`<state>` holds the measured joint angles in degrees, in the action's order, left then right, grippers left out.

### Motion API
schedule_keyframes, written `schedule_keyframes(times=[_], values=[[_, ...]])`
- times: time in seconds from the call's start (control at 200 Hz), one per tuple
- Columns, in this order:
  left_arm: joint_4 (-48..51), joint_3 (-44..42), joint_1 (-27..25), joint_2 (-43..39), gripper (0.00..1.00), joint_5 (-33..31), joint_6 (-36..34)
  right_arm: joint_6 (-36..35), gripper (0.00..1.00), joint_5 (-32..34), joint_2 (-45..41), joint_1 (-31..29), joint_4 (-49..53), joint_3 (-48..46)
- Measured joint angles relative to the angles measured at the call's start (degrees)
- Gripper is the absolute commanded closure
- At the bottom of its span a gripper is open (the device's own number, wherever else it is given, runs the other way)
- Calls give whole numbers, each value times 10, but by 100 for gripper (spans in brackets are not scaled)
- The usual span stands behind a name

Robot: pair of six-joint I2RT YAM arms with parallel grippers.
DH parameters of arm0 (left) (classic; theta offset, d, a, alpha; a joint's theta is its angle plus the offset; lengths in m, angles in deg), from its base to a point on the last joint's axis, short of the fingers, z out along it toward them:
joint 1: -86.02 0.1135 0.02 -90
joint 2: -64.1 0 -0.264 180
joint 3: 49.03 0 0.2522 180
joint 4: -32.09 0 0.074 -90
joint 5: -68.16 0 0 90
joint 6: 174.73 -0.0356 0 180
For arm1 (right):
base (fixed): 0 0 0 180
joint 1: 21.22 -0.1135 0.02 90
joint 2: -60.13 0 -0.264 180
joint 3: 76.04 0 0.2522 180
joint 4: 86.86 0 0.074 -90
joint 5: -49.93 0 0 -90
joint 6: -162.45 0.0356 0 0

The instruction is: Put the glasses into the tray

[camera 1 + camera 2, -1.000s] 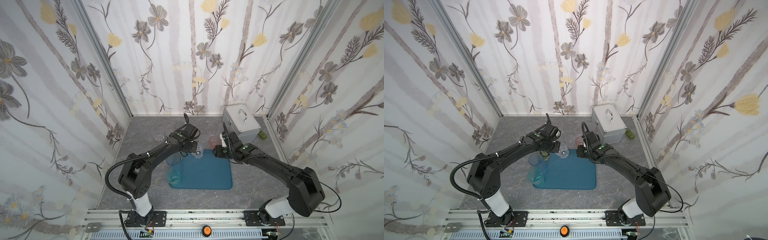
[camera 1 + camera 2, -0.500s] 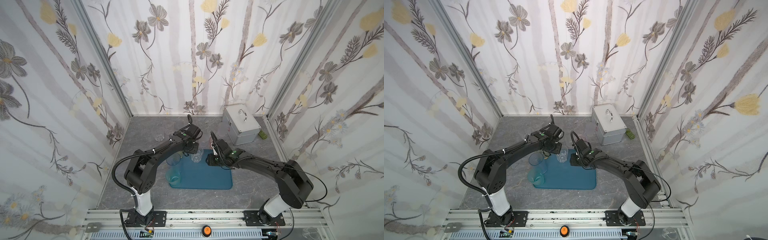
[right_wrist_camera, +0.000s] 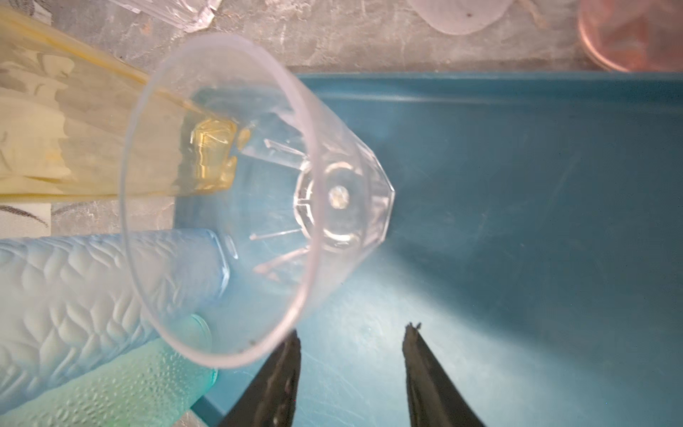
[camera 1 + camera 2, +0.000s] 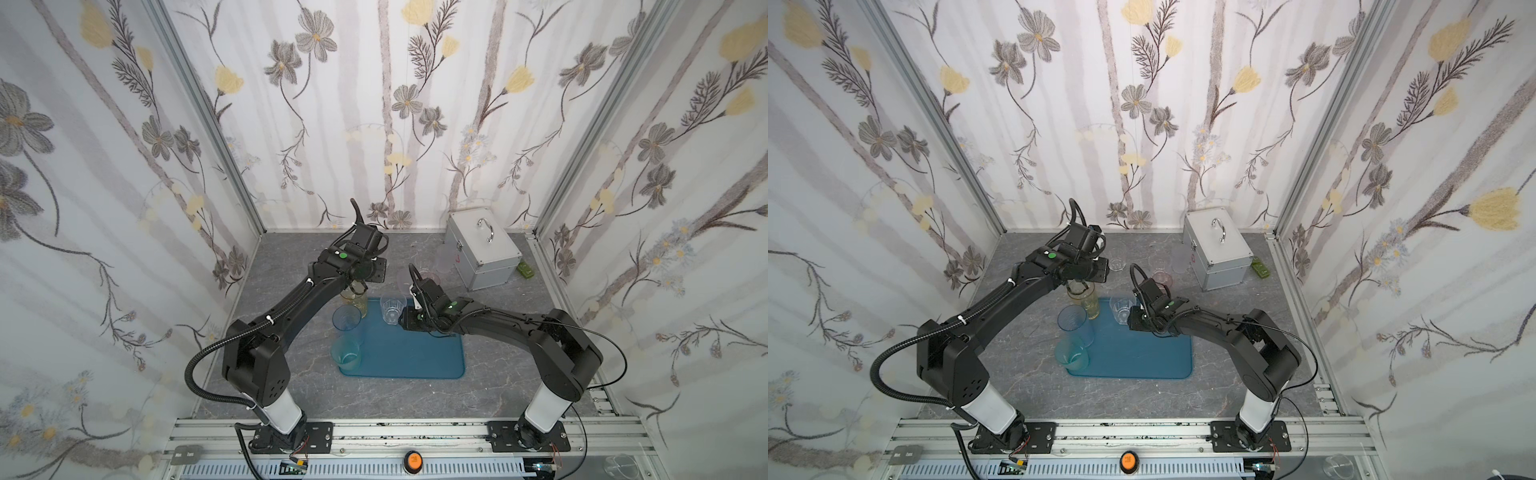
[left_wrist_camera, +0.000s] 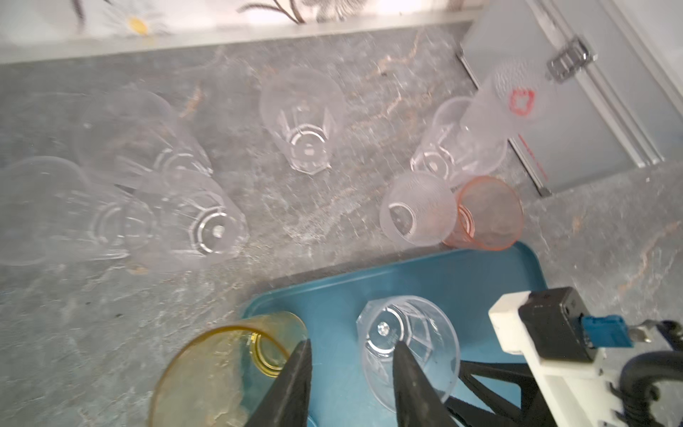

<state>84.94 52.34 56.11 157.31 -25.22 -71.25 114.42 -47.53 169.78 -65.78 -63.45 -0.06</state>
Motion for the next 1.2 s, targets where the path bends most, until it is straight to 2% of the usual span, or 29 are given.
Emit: schedule_keyframes(times=[0.225, 0.48, 0.685, 0.904, 1.004, 1.199], values=[[-38, -56, 73, -68, 46, -30, 0, 2, 55, -14, 46, -13, -5, 55], [-138, -170, 144, -155, 23, -37, 28, 4, 54, -29, 63, -20, -14, 71], [-211, -230, 195, -191, 23, -28, 48, -5, 54, -34, 6, -11, -3, 45], [-313, -304, 240, -227, 22, -11, 83, 0, 58, -13, -47, 36, 0, -11], [-347, -332, 246, -228, 21, -4, 92, 7, 58, 10, -34, 47, 0, -5], [-422, -409, 268, -251, 19, -10, 104, 10, 59, 19, 52, 43, -4, 64]])
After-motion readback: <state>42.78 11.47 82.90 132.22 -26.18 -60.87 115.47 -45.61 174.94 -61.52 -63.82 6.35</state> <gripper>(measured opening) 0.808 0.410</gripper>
